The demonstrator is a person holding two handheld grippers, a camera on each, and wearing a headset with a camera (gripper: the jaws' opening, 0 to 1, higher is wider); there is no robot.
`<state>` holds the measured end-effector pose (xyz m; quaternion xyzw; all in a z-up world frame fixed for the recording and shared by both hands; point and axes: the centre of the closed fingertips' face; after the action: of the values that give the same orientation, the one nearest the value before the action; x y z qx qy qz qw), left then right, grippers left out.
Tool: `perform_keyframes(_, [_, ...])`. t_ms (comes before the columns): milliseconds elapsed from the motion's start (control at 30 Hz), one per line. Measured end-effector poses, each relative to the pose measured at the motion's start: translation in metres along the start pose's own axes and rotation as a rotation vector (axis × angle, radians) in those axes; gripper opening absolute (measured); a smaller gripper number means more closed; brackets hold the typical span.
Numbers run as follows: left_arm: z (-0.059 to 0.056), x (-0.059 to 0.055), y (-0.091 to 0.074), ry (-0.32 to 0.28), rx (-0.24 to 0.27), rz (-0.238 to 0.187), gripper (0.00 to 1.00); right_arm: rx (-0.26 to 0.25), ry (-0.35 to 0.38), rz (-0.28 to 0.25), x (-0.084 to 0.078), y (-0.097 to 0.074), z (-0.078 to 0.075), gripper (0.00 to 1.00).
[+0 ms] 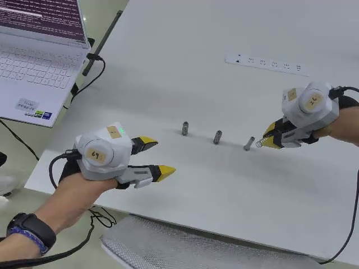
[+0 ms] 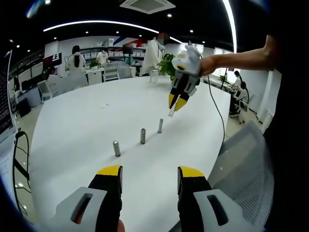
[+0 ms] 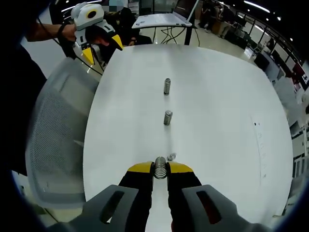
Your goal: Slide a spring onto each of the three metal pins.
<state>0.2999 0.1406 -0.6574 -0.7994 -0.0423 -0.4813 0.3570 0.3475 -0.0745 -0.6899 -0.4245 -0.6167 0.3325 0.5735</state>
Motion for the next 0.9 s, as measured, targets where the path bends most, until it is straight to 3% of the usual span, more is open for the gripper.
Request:
perform_keyframes(333, [0.001,0.000,-0.005,-0.017,0.017,-0.004,0.40,0.007,-0.033,0.025,-0.002,0.007,-0.016,0.08])
perform_keyframes(900, [0.009,-0.001,-0.006,-0.039,0.037,-0.001,0.39,0.038,-0.059,0.046,-0.007,0.019,-0.022,0.08])
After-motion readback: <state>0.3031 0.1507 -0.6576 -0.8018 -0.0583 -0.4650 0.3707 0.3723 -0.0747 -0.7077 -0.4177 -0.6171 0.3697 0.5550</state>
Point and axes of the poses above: the centre of the closed fingertips' face, and the gripper's own axes: y roughly forward along the fingers, z roughly to its left, x roughly out of its top, and after that the axes turned 14 degrees about -y, right-handed
